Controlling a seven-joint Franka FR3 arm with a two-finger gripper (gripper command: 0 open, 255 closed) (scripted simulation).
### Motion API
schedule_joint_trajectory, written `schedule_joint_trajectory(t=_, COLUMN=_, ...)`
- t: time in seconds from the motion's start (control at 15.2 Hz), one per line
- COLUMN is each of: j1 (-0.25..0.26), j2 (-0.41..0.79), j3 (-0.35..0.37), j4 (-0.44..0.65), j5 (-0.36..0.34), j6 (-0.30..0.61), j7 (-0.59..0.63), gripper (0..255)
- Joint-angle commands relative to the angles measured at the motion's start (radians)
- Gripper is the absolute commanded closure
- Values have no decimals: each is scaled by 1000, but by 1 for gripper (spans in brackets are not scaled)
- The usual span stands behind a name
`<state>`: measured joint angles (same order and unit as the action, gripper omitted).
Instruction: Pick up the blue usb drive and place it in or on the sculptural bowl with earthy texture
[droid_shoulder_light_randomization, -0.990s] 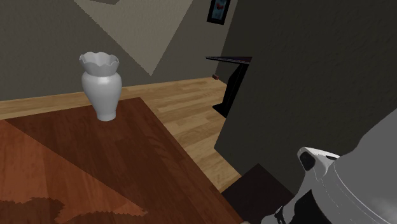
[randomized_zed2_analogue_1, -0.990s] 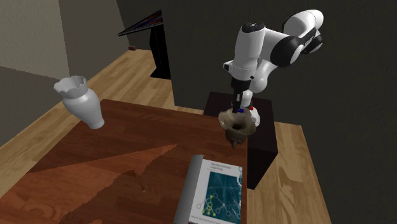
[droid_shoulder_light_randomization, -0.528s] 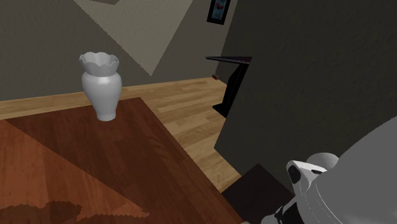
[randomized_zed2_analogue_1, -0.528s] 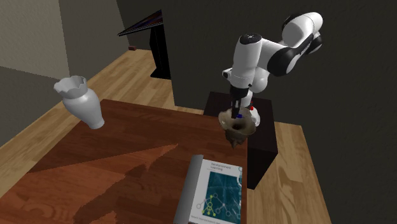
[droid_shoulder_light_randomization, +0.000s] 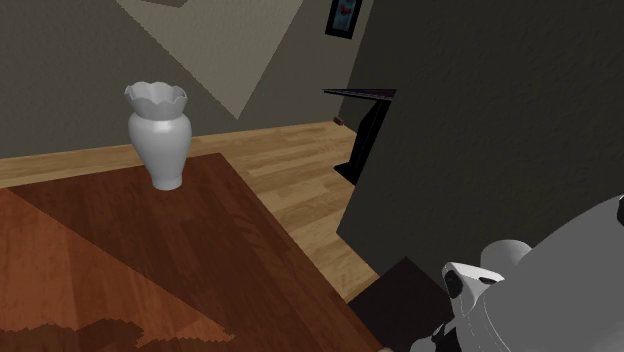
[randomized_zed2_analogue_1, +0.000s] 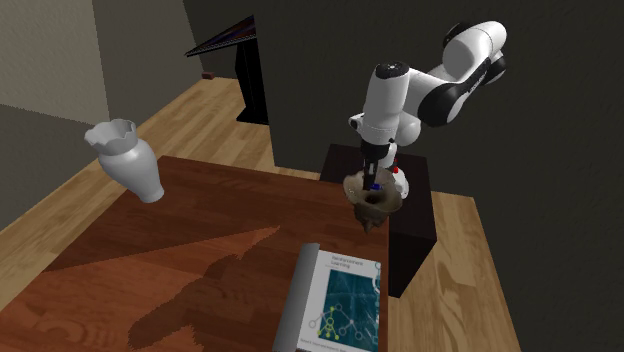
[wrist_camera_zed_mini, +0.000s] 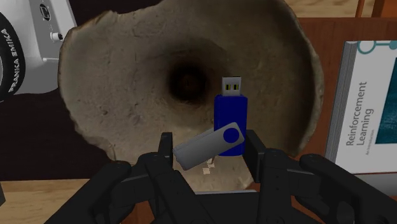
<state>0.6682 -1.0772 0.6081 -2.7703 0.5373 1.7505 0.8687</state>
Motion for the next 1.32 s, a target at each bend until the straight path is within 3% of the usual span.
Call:
schedule_joint_trajectory(t=0.0, j1=0, j2=0, j3=0, j4=0, j5=0, j6=0, j7=0, gripper=255)
schedule_joint_trajectory(t=0.07, j1=0, j2=0, j3=0, j4=0, j5=0, j6=0, j7=0, gripper=255)
schedule_joint_trajectory(t=0.13, j1=0, j2=0, j3=0, j4=0, j5=0, j6=0, j7=0, gripper=0)
schedule_joint_trajectory(t=0.46, j1=0, j2=0, j3=0, j4=0, j5=0, j6=0, j7=0, gripper=0)
schedule_joint_trajectory(t=0.73, j1=-25, j2=0, j3=-65, j4=116, j5=-63, j6=-115, j7=7, gripper=0)
schedule_joint_trajectory(t=1.25, j1=-25, j2=0, j3=-65, j4=116, j5=-64, j6=-115, j7=7, gripper=0)
